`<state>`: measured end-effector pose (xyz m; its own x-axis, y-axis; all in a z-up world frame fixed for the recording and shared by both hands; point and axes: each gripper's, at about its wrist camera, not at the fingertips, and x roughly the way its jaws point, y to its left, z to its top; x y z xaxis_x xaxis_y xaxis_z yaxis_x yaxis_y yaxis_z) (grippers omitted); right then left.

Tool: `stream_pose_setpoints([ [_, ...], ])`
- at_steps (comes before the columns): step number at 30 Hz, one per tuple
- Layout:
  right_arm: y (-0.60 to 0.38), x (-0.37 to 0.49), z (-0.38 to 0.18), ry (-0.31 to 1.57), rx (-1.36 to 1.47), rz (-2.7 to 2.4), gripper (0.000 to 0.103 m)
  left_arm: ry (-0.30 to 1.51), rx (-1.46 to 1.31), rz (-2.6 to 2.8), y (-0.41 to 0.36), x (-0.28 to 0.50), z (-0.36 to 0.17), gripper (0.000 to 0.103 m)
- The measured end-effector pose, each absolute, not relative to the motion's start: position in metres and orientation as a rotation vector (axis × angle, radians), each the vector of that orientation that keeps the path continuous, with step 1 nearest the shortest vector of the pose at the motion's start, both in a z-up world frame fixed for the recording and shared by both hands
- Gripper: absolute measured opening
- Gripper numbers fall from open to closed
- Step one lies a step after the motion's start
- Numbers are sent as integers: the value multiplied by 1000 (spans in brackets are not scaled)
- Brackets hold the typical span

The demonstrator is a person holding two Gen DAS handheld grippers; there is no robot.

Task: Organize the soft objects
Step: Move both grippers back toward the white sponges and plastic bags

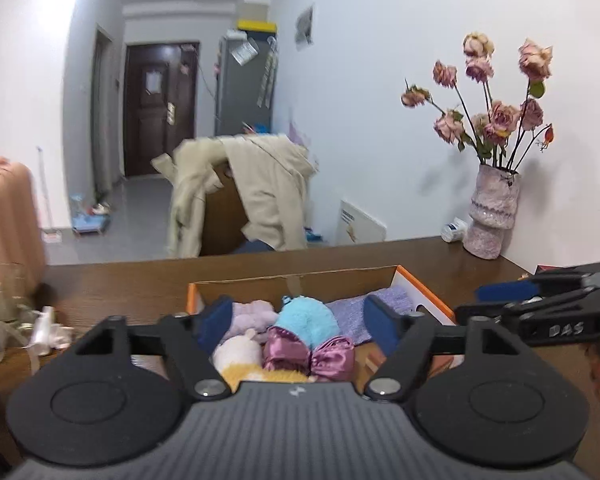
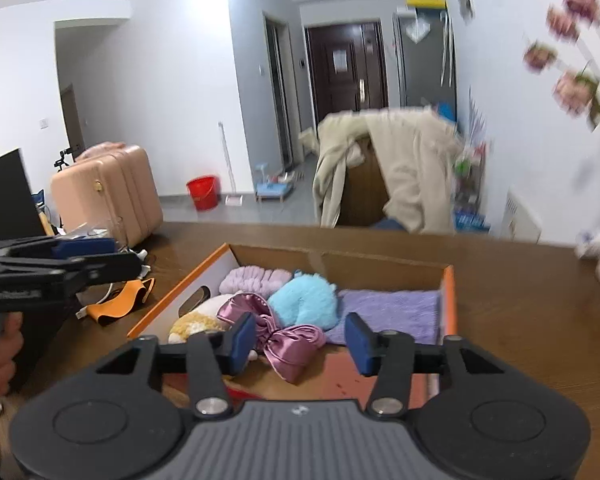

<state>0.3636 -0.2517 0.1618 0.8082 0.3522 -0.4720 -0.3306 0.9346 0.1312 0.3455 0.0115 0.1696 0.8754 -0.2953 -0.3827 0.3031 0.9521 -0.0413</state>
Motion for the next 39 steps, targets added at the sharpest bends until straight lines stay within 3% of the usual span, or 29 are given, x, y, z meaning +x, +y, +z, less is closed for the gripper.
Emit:
stream_pose_setpoints([
  [10,-279,246,155,356,27,374,71,275,58,-228,5,209,160,99],
  [20,-274,176,89,423,52,407,74,385,-57,-223,6,138,88,101],
  [28,-275,162,48,510,84,390,74,451,-26,-210,-4,137,60,101],
  [39,-298,206,49,522,139,311,73,508,-23,-201,-18,195,58,100],
])
